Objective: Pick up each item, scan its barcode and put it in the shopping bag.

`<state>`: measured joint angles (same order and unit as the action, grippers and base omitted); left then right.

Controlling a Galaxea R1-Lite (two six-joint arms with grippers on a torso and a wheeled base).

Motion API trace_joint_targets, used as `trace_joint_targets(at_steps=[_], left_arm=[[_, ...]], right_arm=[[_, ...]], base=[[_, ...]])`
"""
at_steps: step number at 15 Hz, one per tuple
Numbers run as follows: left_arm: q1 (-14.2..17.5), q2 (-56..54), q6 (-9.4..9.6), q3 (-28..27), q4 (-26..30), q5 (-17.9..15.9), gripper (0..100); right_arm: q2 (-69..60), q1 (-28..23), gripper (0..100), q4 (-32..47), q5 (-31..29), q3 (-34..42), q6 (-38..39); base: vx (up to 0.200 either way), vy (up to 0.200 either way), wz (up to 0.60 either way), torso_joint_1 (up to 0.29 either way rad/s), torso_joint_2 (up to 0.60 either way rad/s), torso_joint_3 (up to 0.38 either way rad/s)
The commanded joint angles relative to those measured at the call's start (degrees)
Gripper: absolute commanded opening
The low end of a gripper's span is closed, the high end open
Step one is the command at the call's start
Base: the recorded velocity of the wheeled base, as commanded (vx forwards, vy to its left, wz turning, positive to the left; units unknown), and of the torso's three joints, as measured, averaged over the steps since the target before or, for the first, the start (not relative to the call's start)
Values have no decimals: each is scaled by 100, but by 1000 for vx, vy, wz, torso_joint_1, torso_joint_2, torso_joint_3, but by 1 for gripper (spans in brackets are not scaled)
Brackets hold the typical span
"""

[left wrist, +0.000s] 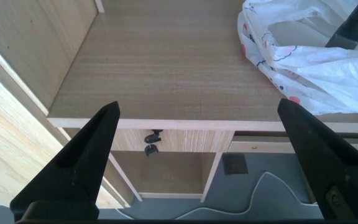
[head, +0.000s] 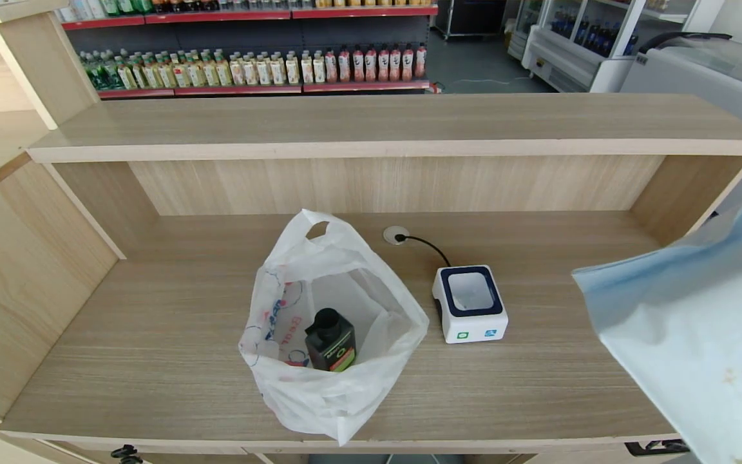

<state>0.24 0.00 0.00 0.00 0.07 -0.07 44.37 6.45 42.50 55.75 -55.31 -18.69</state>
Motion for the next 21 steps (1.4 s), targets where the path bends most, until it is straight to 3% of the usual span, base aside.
trace_joint_targets(at_steps=[1,7,12,14,16,19,21], left_arm=[[2,0,0,0,1,-1,100],[2,0,0,0,1,-1,100],[2,0,0,0,-7,-1,100],[2,0,0,0,1,7,100],[2,0,0,0,1,-1,100],[2,0,0,0,1,-1,100],[2,0,0,0,-7,7,100]], right_arm=[[-140,-3,0,4,-2,29,6],[-131,23,0,-22,-240,73,-56],[194,-30,0,-92,-249,-77,-662],[449,-539,0,-92,-257,-446,-1093],[537,-1278,0,-22,-978,-850,-1471],[625,-1840,0,-242,-1119,-788,-1524],[854,-1875,0,-637,-1127,-815,-1541]], base=[[0,0,0,0,0,0],[0,0,0,0,0,0],[0,0,0,0,0,0],[0,0,0,0,0,0],[0,0,0,0,0,0],[0,0,0,0,0,0],[0,0,0,0,0,0]])
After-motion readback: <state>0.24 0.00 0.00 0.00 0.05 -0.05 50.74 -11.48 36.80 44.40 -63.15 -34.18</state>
